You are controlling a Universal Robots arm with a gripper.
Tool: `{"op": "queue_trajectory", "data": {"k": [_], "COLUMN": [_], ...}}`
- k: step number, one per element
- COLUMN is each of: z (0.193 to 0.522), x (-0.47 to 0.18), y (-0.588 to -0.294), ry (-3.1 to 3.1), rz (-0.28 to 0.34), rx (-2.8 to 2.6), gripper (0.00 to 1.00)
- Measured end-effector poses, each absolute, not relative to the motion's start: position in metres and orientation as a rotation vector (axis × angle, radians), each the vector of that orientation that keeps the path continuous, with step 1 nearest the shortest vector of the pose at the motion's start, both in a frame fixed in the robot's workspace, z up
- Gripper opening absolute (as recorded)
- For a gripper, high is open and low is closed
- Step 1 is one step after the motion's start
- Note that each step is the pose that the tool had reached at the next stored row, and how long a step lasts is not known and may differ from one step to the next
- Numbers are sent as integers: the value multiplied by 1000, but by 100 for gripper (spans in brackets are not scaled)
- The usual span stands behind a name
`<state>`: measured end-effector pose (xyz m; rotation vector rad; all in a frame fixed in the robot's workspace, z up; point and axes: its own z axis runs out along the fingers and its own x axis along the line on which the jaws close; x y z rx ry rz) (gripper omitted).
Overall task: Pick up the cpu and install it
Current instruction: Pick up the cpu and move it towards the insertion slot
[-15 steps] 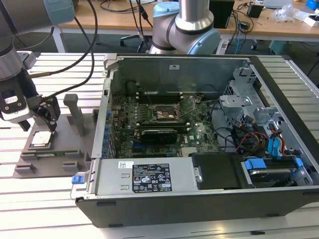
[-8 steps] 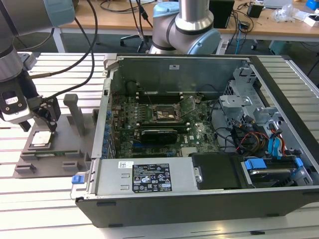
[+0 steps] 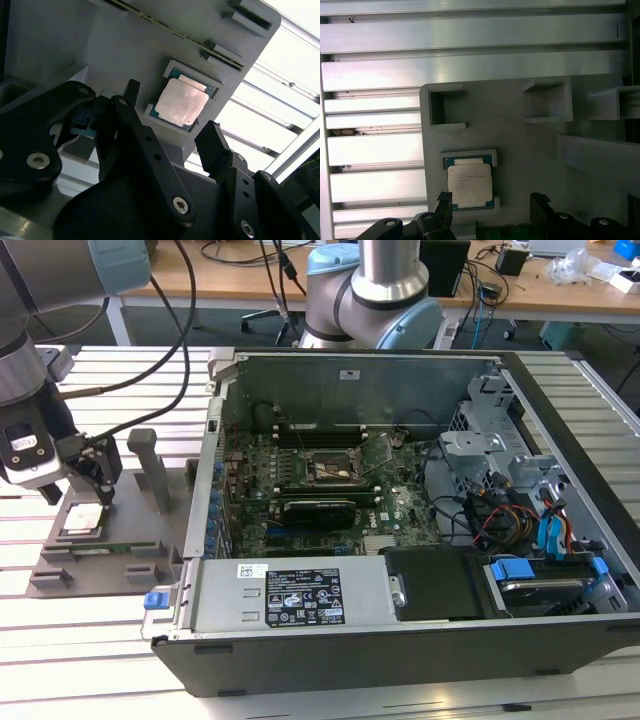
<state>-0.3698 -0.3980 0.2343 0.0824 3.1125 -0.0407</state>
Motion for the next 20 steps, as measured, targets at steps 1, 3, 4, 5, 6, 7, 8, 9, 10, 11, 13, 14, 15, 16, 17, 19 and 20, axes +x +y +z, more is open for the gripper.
{"op": "queue_trajectory", "data": {"k": [1,3,4,5,6,7,8,9,10,11,13,14,15,16,17,19,20], "z": [234,234,234,234,234,234,234,234,234,234,233,233,233,231,231,228,227], "x": [-370,-370,-370,-370,-370,-370,-370,-370,-370,-370,-370,-370,-370,-370,-370,-370,-371], "y": [-398,-398,-398,-398,-398,-398,-398,-398,-398,-398,-398,-398,-398,-398,-398,-398,-398], "ry": [3113,3113,3113,3112,3113,3113,3113,3113,3113,3113,3112,3112,3112,3112,3112,3113,3113], "rz": [-41,-41,-41,-41,-41,-41,-41,-41,-41,-41,-47,-53,-53,-52,-52,-52,-52], "rx": [82,82,82,82,82,82,82,82,82,82,83,80,74,63,55,40,37], "gripper": [72,72,72,72,72,72,72,72,72,72,72,72,72,72,72,72,72]}}
